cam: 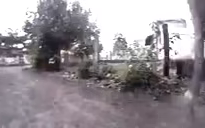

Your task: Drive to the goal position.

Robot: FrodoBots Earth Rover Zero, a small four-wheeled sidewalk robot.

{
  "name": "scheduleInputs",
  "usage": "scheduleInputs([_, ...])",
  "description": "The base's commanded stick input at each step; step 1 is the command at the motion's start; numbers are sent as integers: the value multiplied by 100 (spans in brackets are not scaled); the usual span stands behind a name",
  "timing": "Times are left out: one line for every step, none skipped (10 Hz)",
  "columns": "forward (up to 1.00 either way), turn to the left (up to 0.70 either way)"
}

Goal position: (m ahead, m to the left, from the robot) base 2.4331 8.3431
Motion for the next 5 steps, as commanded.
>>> scheduleInputs([0, 45])
scheduleInputs([0, 45])
scheduleInputs([0, 45])
scheduleInputs([0, 45])
scheduleInputs([0, 45])
